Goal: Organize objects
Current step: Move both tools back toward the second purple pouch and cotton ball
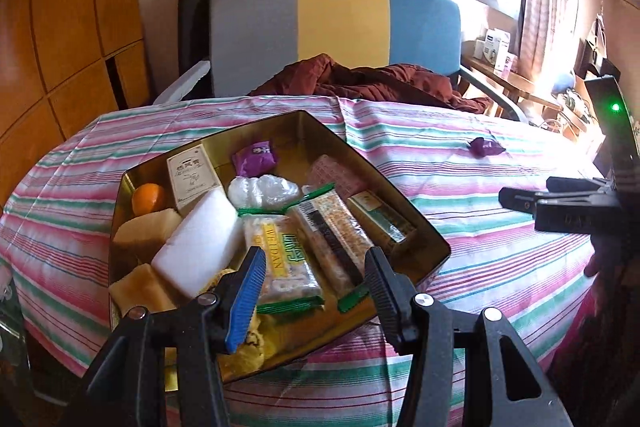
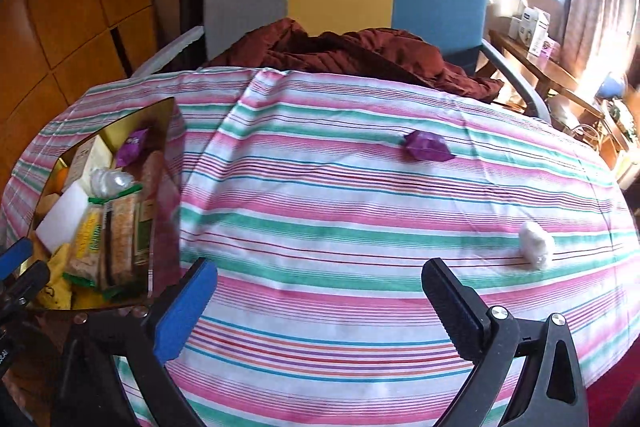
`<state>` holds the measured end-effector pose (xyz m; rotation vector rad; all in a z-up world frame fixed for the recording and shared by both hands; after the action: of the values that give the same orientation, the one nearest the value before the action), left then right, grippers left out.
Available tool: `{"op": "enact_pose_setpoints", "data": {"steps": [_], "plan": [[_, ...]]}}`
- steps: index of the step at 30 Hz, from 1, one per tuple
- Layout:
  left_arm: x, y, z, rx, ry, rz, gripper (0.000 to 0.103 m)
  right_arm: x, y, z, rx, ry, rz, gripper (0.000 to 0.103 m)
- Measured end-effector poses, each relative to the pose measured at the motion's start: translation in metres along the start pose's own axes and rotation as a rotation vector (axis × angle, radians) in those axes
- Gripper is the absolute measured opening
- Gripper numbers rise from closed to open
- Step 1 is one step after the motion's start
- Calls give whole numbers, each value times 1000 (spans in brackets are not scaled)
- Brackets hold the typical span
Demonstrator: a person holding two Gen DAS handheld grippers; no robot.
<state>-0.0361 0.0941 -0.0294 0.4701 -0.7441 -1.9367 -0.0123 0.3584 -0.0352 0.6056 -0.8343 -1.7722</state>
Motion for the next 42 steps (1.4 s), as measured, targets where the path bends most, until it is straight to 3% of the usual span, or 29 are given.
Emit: {"op": "enact_pose_setpoints", "data": {"steps": [10,18,22,25,32,39,42], "plan": [[-36,-9,5,21,-75,-60,52,-127,-5,14,39,-179,-139,103],[-66,-19,10,52,-127,-126,52,-261,-1,-4,-24,-610,-251,103],[-83,-26,16,59,-147,-139,52,-301,-7,-31,-4,-860,-185,103],[-99,-36,22,73,-160,-155,52,-302,-11,-35,18,-882,-165,103],[-142,-66,45,139,-144,-254,52,-279,-24,-27,62,-780,-102,103],[-181,-104,67,194,-169,-281,53,-278,-26,-31,79,-802,-52,103],[-198,-123,77,215,-196,-289,61,-274,-28,-30,87,-785,-35,103]]}}
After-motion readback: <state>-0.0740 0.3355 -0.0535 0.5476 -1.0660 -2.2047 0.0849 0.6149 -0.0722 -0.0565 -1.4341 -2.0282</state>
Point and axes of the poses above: each gripper's, at about its wrist camera, not at the fingertips, and y roughly against the way its jaws point, x to its left, z to its top, the point moved 3 cm from there along -y, roughly the way its jaws point, and after that the axes turned 2 degrees about -x, right-handed, at the moved point
